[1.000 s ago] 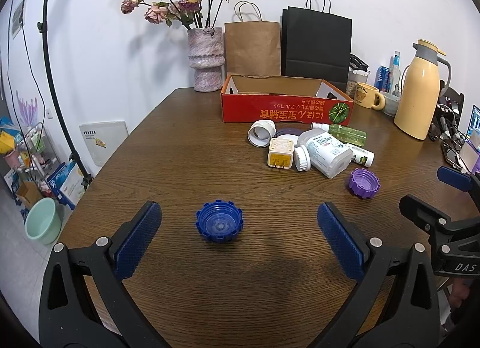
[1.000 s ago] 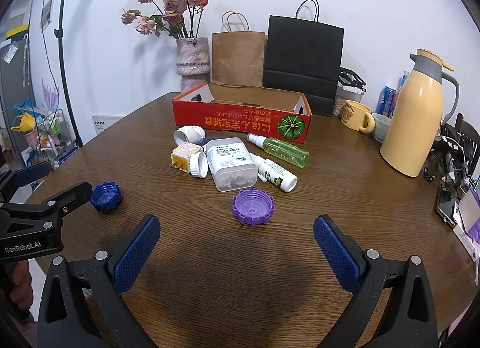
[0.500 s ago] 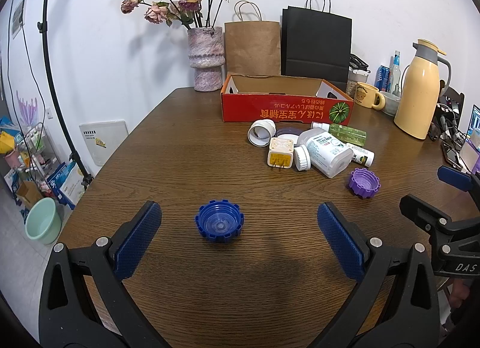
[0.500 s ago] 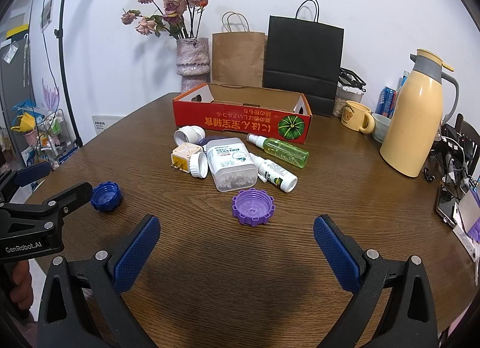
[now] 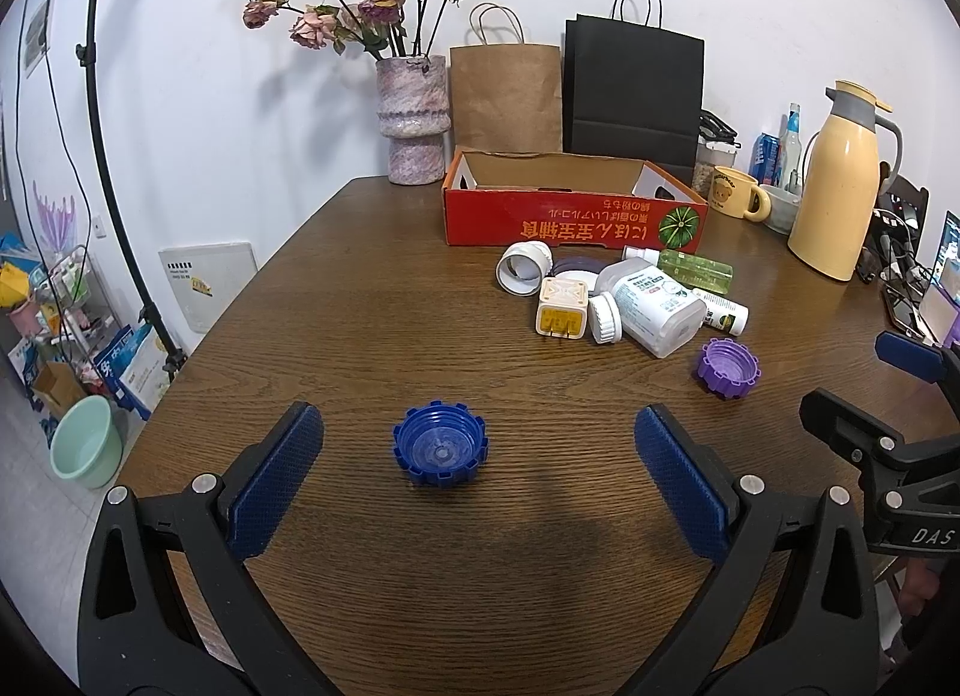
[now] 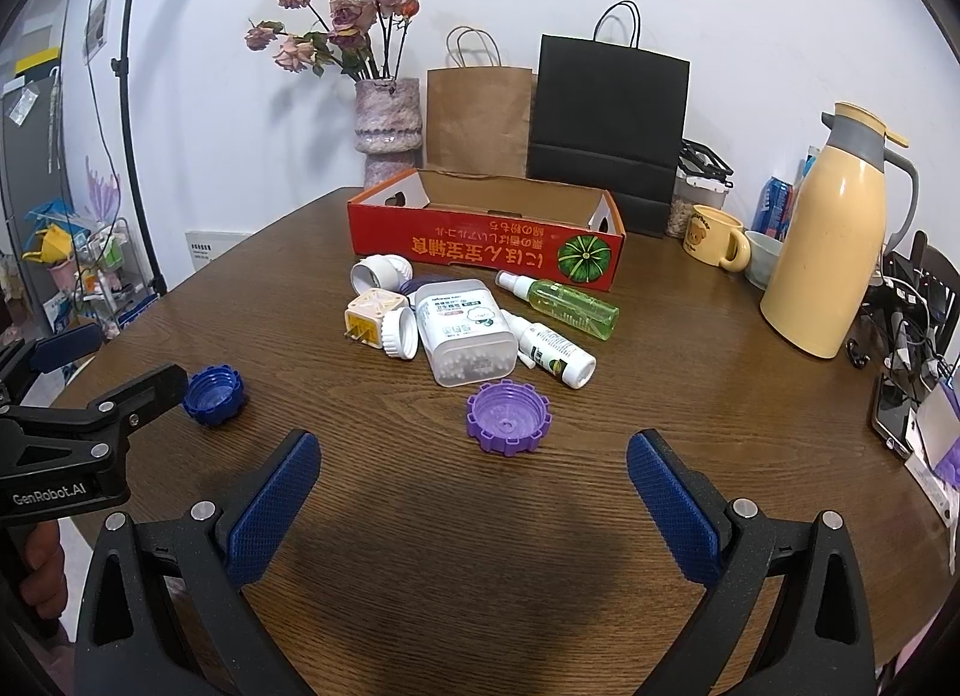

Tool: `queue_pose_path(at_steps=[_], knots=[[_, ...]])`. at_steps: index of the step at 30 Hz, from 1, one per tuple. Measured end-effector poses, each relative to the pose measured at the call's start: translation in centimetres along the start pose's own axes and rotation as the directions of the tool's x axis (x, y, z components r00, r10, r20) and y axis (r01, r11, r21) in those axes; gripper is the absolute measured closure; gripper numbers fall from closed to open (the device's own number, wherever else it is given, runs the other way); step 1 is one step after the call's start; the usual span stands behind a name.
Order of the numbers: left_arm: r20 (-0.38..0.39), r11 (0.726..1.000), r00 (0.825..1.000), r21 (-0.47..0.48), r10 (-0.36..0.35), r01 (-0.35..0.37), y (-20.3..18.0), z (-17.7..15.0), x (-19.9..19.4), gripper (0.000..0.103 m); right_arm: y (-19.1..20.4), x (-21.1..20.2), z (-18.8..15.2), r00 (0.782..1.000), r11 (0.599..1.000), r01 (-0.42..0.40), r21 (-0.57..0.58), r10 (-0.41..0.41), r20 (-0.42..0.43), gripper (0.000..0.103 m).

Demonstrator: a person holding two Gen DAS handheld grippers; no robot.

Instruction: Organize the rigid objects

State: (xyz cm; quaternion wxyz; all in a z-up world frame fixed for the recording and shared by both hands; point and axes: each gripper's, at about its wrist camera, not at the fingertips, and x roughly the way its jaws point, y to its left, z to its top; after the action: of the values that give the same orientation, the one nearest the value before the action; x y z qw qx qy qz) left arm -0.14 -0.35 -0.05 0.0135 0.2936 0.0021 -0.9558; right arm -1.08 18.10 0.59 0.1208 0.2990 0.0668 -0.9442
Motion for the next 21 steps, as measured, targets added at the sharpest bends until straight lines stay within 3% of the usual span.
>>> queue_pose_path(at_steps=[21], knots=[[0.001, 1.000, 1.000, -0.001, 0.001, -0.001, 0.01, -0.02, 0.00, 0.000, 0.05, -0.14, 0.11, 1.000, 1.000, 0.000, -0.001, 0.000, 0.002, 0.000]])
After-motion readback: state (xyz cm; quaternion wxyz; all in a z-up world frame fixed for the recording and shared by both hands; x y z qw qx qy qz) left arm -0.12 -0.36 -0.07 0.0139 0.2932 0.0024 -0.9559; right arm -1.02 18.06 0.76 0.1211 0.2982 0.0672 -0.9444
